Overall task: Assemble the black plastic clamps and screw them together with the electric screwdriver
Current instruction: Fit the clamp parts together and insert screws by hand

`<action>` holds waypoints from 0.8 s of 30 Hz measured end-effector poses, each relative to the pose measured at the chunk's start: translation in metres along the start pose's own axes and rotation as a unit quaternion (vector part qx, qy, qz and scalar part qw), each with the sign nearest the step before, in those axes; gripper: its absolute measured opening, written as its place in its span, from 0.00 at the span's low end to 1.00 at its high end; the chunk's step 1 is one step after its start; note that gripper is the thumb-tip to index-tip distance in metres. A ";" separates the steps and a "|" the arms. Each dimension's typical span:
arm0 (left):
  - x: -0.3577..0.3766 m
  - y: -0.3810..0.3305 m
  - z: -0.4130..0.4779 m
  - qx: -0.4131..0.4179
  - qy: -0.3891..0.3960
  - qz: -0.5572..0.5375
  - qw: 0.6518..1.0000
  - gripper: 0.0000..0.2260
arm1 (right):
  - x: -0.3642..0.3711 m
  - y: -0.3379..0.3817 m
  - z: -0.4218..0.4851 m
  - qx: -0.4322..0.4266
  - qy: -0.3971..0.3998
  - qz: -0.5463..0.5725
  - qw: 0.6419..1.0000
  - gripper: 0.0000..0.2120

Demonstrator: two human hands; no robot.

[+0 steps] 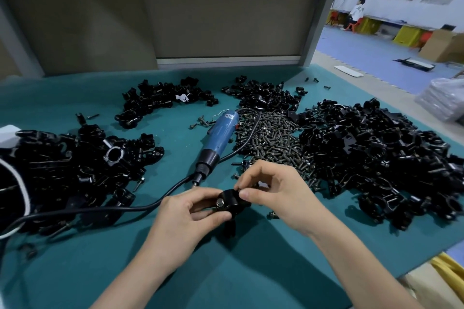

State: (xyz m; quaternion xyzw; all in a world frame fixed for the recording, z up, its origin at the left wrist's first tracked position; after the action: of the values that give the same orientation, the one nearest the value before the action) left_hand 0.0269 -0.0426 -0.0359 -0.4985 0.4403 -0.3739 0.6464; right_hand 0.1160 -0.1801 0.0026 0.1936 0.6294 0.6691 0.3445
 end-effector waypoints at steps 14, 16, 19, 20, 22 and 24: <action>-0.002 -0.011 -0.001 0.092 -0.025 0.045 0.994 0.15 | 0.012 -0.021 -0.003 0.234 0.031 0.224 0.946 0.04; -0.004 -0.013 -0.001 0.110 -0.041 0.059 0.991 0.15 | 0.015 -0.018 0.000 0.222 0.018 0.253 0.942 0.04; -0.007 -0.021 -0.002 0.157 -0.073 0.108 0.979 0.13 | 0.020 -0.013 0.001 0.217 0.003 0.286 0.933 0.04; -0.007 -0.024 -0.003 0.170 -0.082 0.126 0.974 0.13 | 0.023 -0.011 0.000 0.224 0.004 0.305 0.926 0.04; -0.008 -0.031 -0.005 0.196 -0.094 0.154 0.964 0.17 | 0.032 -0.007 -0.002 0.236 0.013 0.353 0.905 0.02; -0.007 -0.034 -0.007 0.215 -0.091 0.135 0.963 0.20 | 0.044 -0.004 -0.003 0.240 0.027 0.396 0.886 0.03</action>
State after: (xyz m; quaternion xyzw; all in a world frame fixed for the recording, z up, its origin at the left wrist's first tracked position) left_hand 0.0162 -0.0463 -0.0020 -0.3154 0.3521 -0.3217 0.8204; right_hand 0.0846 -0.1517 -0.0095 0.4855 0.6507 0.5834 -0.0227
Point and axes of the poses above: each hand's wrist, its own z-axis towards the middle knuckle, its own x-axis out of the palm, y = z × x, the point moved 6 cm from there along z, towards the middle knuckle, and after that the axes turned 5 degrees about z, right-handed, at the moved point
